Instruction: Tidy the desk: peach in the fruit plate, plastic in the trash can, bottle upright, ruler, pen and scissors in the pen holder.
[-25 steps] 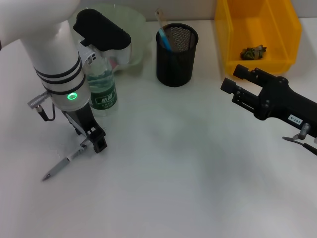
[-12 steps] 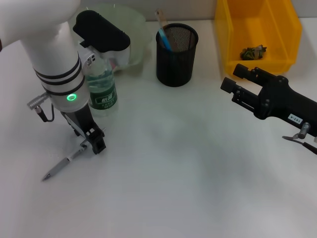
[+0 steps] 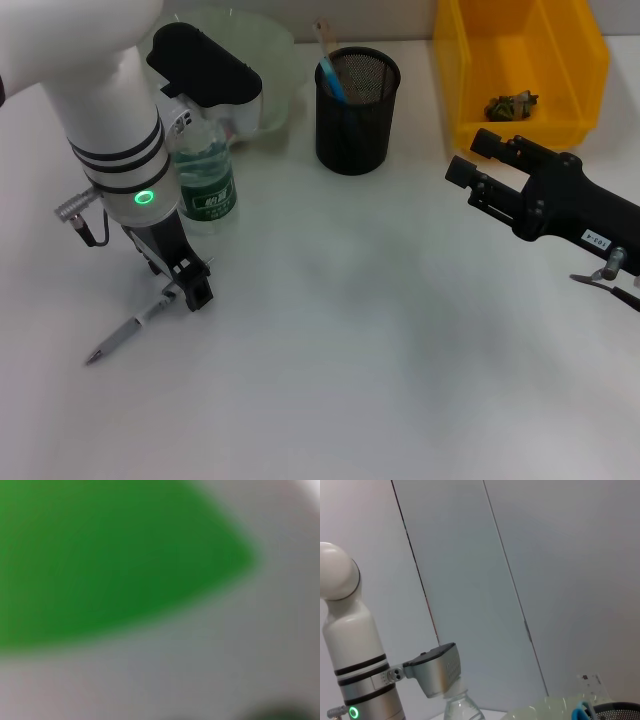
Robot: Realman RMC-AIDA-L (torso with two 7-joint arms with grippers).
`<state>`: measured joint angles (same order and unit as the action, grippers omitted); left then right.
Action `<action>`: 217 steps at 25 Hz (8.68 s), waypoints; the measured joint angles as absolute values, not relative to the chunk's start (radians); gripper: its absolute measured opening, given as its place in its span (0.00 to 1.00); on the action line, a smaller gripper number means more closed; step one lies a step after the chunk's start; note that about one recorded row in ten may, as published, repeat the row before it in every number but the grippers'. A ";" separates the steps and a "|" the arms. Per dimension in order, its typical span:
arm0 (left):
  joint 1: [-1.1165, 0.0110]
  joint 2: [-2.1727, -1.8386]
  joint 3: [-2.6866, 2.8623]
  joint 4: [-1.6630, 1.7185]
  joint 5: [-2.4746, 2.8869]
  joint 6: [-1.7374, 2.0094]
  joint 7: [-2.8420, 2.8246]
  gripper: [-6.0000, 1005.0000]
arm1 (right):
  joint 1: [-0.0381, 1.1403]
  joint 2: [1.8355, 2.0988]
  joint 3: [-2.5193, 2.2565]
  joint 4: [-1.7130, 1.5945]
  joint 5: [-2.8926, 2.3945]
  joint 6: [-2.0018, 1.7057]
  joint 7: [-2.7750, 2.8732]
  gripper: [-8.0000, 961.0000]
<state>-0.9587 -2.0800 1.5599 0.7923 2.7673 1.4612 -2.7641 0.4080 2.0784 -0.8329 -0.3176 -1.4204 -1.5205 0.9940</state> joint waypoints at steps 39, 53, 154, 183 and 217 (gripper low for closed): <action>-0.965 -2.080 1.560 0.790 2.767 1.457 -2.752 0.31 | 0.416 2.078 -0.831 -0.321 -1.420 -1.520 0.995 0.61; -0.977 -2.080 1.560 0.764 2.763 1.446 -2.741 0.24 | 0.417 2.078 -0.831 -0.319 -1.420 -1.520 0.999 0.61; -0.711 -2.080 2.028 0.969 1.543 -0.029 -2.075 0.30 | 0.332 2.082 -0.626 -0.229 -1.429 -1.531 1.026 0.61; -0.392 -2.052 1.281 0.616 0.904 1.545 -1.232 0.43 | 0.293 2.071 -0.626 -0.373 -1.573 -1.741 1.140 0.61; -0.296 -2.058 1.261 0.622 1.423 1.676 -0.973 0.84 | 0.290 2.081 -0.643 -0.647 -1.931 -2.035 1.005 0.76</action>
